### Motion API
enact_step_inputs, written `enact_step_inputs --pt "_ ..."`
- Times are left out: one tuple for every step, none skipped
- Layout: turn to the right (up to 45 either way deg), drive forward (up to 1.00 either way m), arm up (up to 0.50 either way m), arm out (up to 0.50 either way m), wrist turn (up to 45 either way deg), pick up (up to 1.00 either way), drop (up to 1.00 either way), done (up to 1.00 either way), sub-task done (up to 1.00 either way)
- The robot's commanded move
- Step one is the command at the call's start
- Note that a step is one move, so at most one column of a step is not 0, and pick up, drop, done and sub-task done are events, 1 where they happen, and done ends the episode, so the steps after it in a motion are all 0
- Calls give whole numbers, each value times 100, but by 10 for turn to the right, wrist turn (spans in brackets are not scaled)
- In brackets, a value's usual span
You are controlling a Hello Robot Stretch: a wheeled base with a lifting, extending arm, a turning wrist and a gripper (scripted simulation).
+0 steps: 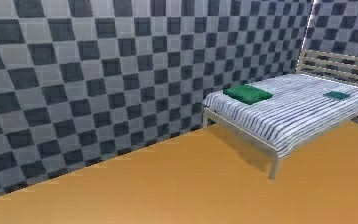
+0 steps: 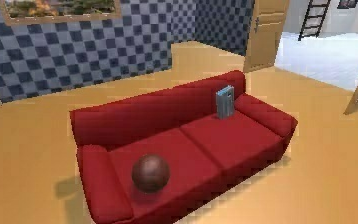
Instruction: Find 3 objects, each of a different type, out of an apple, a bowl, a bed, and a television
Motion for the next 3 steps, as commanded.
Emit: enact_step_inputs --pt "-60 0 0 0 0 0 0 0 0" --pt "0 30 0 0 0 0 0 0 0" --pt "360 0 0 0 0 0 0 0 0"
